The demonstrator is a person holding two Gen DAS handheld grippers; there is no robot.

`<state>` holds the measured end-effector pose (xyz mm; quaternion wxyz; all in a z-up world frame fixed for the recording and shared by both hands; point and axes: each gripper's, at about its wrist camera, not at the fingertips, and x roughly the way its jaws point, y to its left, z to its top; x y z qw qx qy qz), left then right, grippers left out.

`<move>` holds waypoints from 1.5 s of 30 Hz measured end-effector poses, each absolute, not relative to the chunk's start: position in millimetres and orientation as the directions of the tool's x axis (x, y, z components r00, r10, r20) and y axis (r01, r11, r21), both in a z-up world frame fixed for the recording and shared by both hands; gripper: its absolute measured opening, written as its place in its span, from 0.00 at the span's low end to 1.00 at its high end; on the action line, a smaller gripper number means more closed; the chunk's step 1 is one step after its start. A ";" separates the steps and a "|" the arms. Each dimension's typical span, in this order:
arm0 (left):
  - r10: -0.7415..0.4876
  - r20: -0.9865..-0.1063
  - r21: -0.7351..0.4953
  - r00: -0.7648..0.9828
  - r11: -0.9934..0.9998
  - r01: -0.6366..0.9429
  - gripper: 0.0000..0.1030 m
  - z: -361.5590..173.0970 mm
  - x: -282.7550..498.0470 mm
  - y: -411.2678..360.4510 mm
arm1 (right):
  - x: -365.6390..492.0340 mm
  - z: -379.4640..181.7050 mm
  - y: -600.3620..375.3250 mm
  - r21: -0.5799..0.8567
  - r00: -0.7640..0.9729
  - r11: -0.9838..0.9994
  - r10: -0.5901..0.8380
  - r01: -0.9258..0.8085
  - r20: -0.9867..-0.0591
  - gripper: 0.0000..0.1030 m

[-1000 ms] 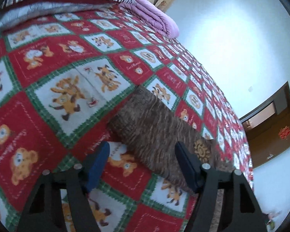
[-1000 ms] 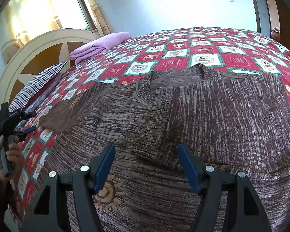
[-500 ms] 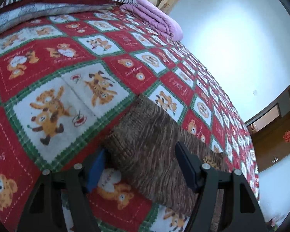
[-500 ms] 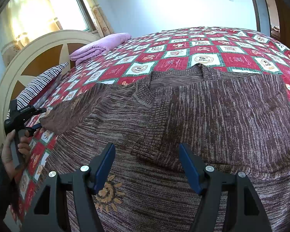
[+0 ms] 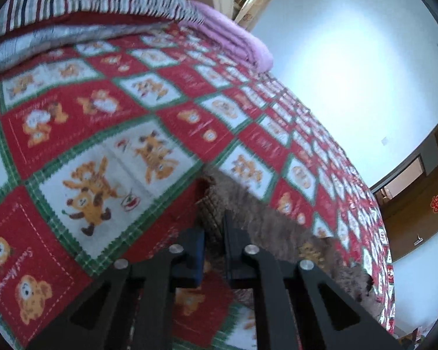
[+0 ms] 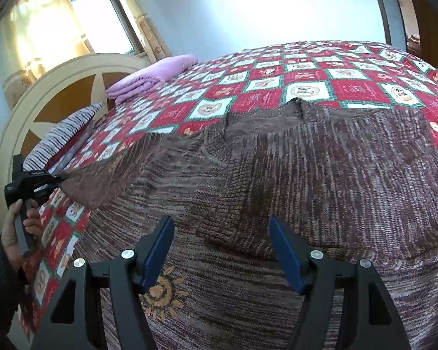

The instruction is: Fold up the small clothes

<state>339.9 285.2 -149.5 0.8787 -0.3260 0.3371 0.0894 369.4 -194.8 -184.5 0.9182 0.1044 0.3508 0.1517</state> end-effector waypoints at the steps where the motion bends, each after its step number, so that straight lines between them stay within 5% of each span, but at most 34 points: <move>1: -0.062 -0.640 -0.513 0.766 0.777 -0.365 0.10 -142.5 339.6 282.1 | 367.9 -183.6 -197.0 0.308 0.716 0.930 0.354 -0.201 -0.602 0.67; 15: -0.104 -0.517 -0.411 0.850 0.901 -0.140 0.10 -55.6 343.1 191.1 | 353.5 -173.5 -226.1 0.418 0.803 0.896 0.356 -0.148 -0.478 0.70; 24: -0.197 -0.521 -0.385 0.830 0.923 -0.023 0.10 -44.6 351.9 119.6 | 350.4 -172.6 -232.6 0.435 0.819 0.890 0.347 -0.135 -0.457 0.70; 38: -0.290 -0.584 -0.266 0.759 0.951 0.159 0.10 -92.6 355.2 -36.3 | 338.2 -169.3 -252.5 0.485 0.873 0.870 0.300 -0.087 -0.383 0.70; 43: -0.275 -0.678 -0.148 0.682 0.959 0.240 0.12 -132.8 349.4 -86.6 | 333.9 -171.7 -270.4 0.545 0.896 0.837 0.273 -0.042 -0.351 0.70; 45: -0.301 -0.687 -0.142 0.662 0.948 0.284 0.20 -136.1 338.8 -91.9 | 334.8 -172.2 -272.4 0.557 0.895 0.829 0.277 -0.039 -0.350 0.70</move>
